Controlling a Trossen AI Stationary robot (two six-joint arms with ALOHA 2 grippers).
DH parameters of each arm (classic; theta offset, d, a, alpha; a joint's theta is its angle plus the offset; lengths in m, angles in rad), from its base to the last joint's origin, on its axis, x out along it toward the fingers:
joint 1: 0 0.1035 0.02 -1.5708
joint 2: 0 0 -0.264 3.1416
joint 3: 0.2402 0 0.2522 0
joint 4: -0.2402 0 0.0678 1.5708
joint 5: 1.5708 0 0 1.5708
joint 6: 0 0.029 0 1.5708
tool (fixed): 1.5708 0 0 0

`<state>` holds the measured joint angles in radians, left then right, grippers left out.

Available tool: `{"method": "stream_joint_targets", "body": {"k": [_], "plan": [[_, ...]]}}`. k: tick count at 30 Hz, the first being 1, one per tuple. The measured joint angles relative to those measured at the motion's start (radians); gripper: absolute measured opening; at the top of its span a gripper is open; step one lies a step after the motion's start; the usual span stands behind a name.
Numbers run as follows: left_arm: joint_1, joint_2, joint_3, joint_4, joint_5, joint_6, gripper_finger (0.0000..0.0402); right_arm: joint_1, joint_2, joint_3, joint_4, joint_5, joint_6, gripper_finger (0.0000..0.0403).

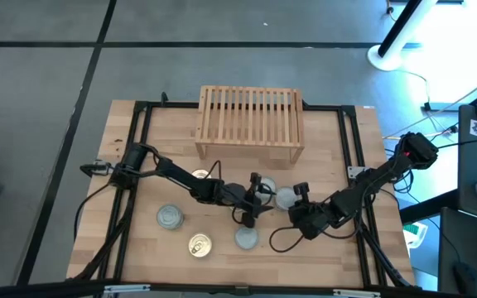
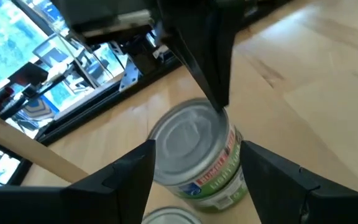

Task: Stack canned seafood by type on shelf
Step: Put the green white tuna can on the shelf

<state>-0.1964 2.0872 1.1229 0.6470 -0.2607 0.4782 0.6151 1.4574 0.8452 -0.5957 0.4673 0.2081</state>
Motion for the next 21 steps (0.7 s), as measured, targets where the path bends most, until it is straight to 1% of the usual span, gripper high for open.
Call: {"method": "stream_joint_targets", "body": {"k": [6,13,19,21], "plan": [[-0.002,0.0,0.0,-0.021,0.0,0.07,0.0232,0.0,0.0,0.0,0.003,0.021,0.023,0.0001],[-0.002,0.0,0.001,-0.026,0.0,0.074,0.0232,0.0,0.0,0.0,0.003,0.036,0.027,0.0001],[-0.015,0.02,0.069,-0.038,0.0,0.078,0.0232,0.0,-0.001,0.0,0.006,0.038,0.027,0.0001],[-0.015,0.04,0.103,-0.07,0.0,0.083,0.0232,0.0,-0.001,0.001,0.01,0.039,0.027,0.0001]]}}
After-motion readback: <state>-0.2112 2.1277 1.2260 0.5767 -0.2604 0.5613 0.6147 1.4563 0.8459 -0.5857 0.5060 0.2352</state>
